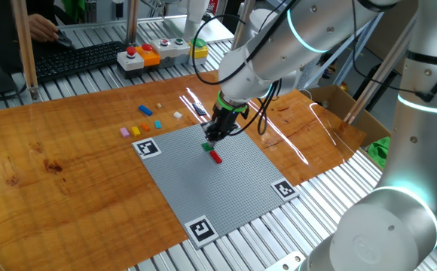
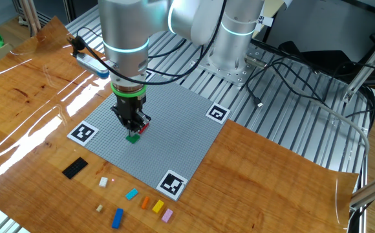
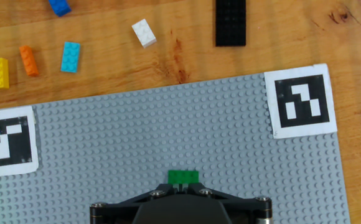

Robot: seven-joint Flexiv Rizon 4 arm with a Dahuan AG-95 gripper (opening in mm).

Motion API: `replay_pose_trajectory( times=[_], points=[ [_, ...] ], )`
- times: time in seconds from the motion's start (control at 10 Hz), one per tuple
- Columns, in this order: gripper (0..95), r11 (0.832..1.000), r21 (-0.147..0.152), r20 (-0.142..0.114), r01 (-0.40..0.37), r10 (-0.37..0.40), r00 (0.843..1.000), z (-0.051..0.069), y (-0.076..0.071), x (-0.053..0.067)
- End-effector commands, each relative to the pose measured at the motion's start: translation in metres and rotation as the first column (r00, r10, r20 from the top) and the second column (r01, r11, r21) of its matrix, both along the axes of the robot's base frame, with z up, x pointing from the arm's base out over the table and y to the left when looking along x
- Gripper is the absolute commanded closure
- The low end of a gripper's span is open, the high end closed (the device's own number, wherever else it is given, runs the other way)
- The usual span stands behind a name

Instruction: Stack small Lego blocks randomly, one at a time

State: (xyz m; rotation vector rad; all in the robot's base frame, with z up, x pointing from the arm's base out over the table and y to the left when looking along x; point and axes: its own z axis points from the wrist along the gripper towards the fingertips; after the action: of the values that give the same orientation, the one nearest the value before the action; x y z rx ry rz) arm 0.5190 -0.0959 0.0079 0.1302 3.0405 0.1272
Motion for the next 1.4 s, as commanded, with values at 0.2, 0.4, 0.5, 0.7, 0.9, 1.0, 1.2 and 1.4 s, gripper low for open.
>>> replay_pose_trajectory(
  times=[0.2, 0.4, 0.5, 0.7, 0.9, 1.0, 1.2, 1.4],
  points=[
    [95.0, 1.000, -0.002, -0.021, 0.003, -0.003, 1.000, -0.004, 0.002, 0.005],
    [95.0, 1.000, 0.001, -0.015, 0.003, -0.003, 1.000, -0.006, 0.001, 0.006],
    [95.0, 1.000, 0.001, -0.012, 0.004, -0.004, 1.000, -0.005, 0.002, 0.006],
    [95.0, 1.000, -0.001, -0.018, 0.005, -0.005, 1.000, -0.006, 0.002, 0.005],
    [95.0, 1.000, 0.001, -0.042, 0.010, -0.010, 0.999, 0.002, 0.002, 0.005],
    [95.0, 1.000, 0.001, -0.044, 0.013, -0.013, 0.999, 0.005, 0.003, 0.005],
    [95.0, 1.000, 0.000, -0.043, 0.015, -0.015, 0.999, 0.005, 0.003, 0.003],
    [95.0, 1.000, 0.000, -0.044, 0.018, -0.018, 0.999, 0.006, 0.004, 0.003]
  ],
)
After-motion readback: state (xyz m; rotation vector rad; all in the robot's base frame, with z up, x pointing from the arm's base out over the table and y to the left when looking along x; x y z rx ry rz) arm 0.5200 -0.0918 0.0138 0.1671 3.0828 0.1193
